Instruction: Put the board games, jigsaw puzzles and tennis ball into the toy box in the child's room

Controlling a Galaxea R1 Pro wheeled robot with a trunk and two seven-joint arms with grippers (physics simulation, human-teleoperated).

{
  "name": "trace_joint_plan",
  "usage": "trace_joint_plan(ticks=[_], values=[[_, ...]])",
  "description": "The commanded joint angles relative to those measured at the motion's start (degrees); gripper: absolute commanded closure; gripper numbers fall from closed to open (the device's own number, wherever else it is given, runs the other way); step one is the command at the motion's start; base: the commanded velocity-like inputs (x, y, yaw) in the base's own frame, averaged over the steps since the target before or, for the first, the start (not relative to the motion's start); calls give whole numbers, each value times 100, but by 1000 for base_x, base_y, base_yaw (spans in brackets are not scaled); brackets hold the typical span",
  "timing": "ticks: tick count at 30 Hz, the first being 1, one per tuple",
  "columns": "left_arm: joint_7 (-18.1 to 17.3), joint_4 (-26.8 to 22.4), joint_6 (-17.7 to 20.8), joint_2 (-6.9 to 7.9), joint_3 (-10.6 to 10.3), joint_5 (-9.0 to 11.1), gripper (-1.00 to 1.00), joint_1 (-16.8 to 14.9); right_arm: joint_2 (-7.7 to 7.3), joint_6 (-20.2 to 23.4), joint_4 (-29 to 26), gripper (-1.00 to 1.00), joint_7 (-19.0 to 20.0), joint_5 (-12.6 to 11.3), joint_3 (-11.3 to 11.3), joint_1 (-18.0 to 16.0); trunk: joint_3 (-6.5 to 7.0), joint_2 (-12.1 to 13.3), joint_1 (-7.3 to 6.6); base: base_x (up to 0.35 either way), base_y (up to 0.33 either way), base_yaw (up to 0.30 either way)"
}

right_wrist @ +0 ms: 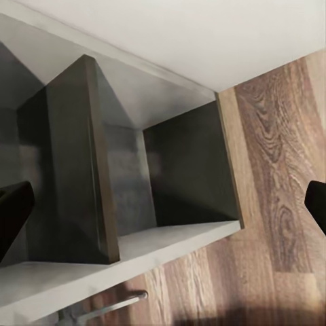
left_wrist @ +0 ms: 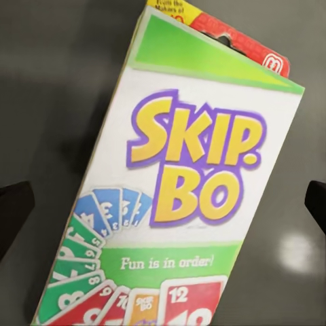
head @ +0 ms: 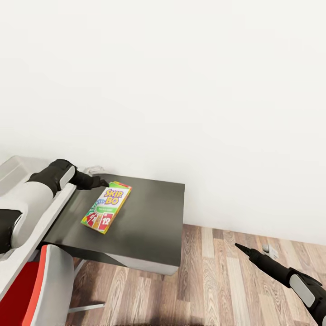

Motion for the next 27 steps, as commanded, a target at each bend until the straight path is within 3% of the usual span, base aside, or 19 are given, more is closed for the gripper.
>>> trace_joint_plan(ticks=[1, 9, 27], values=[[-30, -7, 26, 21, -46, 61, -100, -4, 0, 53, -1, -100, 13, -41, -13, -3, -18, -10, 3, 0, 0, 0], [-517, -36, 23, 178, -49, 56, -100, -6, 2, 50, -1, -100, 12, -39, -13, -3, -93, -10, 3, 0, 0, 0], [-590, -40, 20, 192, -52, 54, -100, -6, 0, 49, -1, -100, 13, -34, -13, -3, -260, -10, 3, 0, 0, 0]])
